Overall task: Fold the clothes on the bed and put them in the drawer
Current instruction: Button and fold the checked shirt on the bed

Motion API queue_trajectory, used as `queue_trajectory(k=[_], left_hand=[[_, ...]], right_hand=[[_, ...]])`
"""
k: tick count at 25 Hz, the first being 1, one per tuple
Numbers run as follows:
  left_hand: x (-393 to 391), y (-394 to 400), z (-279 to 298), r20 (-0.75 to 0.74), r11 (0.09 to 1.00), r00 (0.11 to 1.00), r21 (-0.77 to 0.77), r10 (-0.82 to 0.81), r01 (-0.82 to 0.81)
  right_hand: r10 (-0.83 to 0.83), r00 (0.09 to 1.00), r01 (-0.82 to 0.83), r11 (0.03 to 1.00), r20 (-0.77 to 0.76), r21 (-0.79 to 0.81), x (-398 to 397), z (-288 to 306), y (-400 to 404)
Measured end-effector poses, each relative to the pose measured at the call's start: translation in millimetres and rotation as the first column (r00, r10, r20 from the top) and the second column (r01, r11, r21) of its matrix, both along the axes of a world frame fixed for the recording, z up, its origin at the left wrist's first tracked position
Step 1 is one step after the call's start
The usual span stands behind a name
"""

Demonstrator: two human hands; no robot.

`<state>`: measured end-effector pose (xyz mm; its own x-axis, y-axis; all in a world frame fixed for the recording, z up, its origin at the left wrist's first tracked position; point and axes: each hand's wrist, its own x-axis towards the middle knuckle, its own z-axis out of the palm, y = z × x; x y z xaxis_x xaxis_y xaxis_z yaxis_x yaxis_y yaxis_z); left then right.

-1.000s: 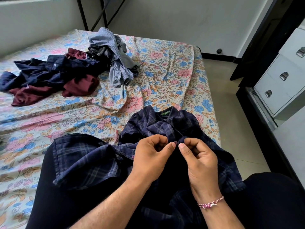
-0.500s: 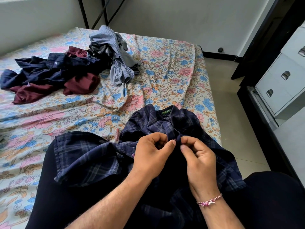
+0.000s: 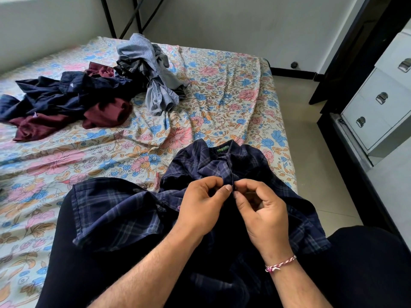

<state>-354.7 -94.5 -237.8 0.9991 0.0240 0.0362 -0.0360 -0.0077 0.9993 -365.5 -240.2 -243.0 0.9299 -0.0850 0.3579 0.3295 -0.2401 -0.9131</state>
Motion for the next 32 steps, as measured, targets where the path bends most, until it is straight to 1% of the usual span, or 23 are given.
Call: queue_trajectory(k=[3,5,7,8,10,12,14,15,16,17,18,19,20,21,22,23,25,26,28,29,30,31,32], left_hand=[[3,5,2,-0.06,0.996,0.995,-0.047,-0.077,0.075],[7,10,4,-0.137,0.984,0.981,-0.134,-0.134,0.116],[9,10,5,-0.202,0.967,0.965,-0.226,-0.167,0.12],[10,9,4,-0.209,0.971,0.967,-0.217,-0.145,0.099],[8,4,-1,-0.161,0.997,0.987,-0.073,-0.024,0.012],[5,-1,-7,-0.054,0.993,0.995,0.092,0.085,-0.08],[4,-2,-11,0.043,0.967,0.992,0.222,0.12,-0.127],[4,-2,-11,0.062,0.954,0.99,0.265,0.127,-0.139],[6,0,-11,0.056,0.952,0.99,0.272,0.132,-0.142],[7,2,-9,0.024,0.963,0.991,0.234,0.129,-0.131],[7,2,-8,-0.018,0.981,0.993,0.16,0.114,-0.11],[7,1,-5,-0.058,0.993,0.994,0.082,0.089,-0.084],[6,0,-3,-0.082,0.998,0.995,0.02,0.064,-0.062],[5,-2,-2,-0.093,0.999,0.995,-0.011,0.044,-0.045],[4,-4,-3,-0.092,0.999,0.995,-0.018,0.031,-0.033],[3,-5,-4,-0.082,1.0,0.996,0.006,0.025,-0.024],[2,-5,-4,-0.031,0.995,0.999,0.094,-0.022,0.025],[2,-4,-4,0.0,0.982,0.997,0.175,-0.076,0.075],[-1,-4,-7,0.086,0.896,0.981,0.427,-0.173,0.12],[-2,-5,-8,0.144,0.851,0.973,0.519,-0.178,0.079],[-1,-5,-7,0.205,0.829,0.967,0.559,-0.15,0.01],[0,-5,-5,0.25,0.834,0.963,0.55,-0.103,-0.053],[2,-4,-2,0.265,0.855,0.963,0.509,-0.048,-0.098]], right_hand=[[0.013,0.999,-0.01,0.998,0.05,-0.065,0,0,-3],[0.064,0.994,-0.054,0.992,0.085,-0.117,2,0,-5],[0.097,0.99,-0.081,0.984,0.101,-0.16,5,0,-7],[0.089,0.99,-0.067,0.98,0.113,-0.188,8,-1,-7],[0.032,0.987,0.009,0.966,0.157,-0.257,10,-4,-3],[-0.032,0.977,0.098,0.944,0.211,-0.314,11,-9,4],[-0.065,0.96,0.164,0.918,0.272,-0.36,10,-12,10],[-0.066,0.953,0.18,0.907,0.295,-0.38,10,-13,10],[-0.06,0.951,0.18,0.906,0.304,-0.382,11,-13,10],[-0.06,0.955,0.166,0.92,0.29,-0.356,10,-13,10],[-0.067,0.965,0.143,0.944,0.252,-0.296,10,-13,10],[-0.074,0.98,0.111,0.974,0.183,-0.198,9,-13,10],[-0.069,0.994,0.074,0.995,0.084,-0.061,9,-13,10],[-0.042,0.999,0.044,0.994,-0.029,0.099,9,-12,13],[-0.006,0.992,0.036,0.97,-0.127,0.238,8,-13,15],[0.017,0.981,0.047,0.946,-0.193,0.321,8,-14,16],[0.015,0.967,0.084,0.923,-0.253,0.375,10,-16,15],[0.004,0.965,0.102,0.915,-0.262,0.391,11,-16,13],[-0.035,0.964,0.133,0.921,-0.262,0.366,15,-17,7],[-0.059,0.964,0.143,0.938,-0.259,0.317,14,-16,5],[-0.065,0.964,0.137,0.954,-0.258,0.268,14,-17,4],[-0.041,0.965,0.108,0.962,-0.26,0.25,12,-18,3],[0.022,0.963,0.054,0.961,-0.27,0.27,11,-18,3]])
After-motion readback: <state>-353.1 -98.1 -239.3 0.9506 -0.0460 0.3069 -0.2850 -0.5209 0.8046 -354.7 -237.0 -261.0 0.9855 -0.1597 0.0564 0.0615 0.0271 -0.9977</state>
